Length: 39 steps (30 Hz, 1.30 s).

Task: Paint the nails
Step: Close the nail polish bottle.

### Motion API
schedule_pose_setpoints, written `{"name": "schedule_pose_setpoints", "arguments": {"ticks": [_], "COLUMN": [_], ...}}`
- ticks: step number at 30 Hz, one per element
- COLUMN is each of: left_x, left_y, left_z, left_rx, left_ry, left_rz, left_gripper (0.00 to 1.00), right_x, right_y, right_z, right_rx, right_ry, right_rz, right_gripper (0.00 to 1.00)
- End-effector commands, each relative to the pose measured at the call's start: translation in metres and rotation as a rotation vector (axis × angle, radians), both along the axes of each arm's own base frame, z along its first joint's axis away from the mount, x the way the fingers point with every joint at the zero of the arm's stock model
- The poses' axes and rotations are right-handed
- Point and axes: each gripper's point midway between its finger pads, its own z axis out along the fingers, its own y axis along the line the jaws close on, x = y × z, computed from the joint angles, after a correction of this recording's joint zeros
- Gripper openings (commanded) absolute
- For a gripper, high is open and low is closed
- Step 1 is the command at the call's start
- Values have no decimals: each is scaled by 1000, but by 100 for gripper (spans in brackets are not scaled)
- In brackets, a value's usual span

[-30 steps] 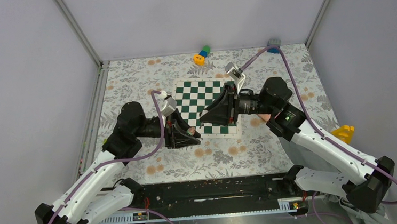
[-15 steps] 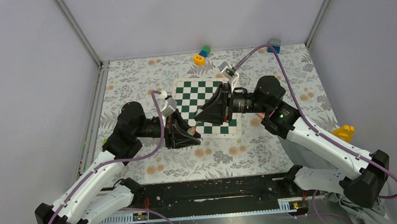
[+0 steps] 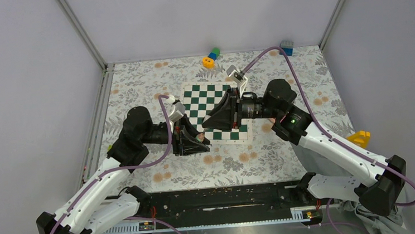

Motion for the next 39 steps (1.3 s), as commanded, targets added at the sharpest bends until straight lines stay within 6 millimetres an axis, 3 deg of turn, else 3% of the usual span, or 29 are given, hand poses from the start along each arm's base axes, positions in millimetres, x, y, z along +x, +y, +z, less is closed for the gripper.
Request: {"name": "schedule_pose_setpoints", "arguments": {"ticks": [1,11,39], "left_x": [-4,-5,-6], "left_y": [0,0,1], "left_z": [23,24,26], "left_rx": [-57,-59,-65], "left_ry": [-81,-84,-94], "left_rz": [-28,-28,-23], "left_gripper": [0,0,0], "right_x": [-5,-4,1], "right_y": [2,4,-1], "right_z": [21,17,29], "right_rx": [35,18,43], "right_ry": [-66,-64,-71], "right_rz": [8,4,-57], "right_gripper": [0,0,0]}}
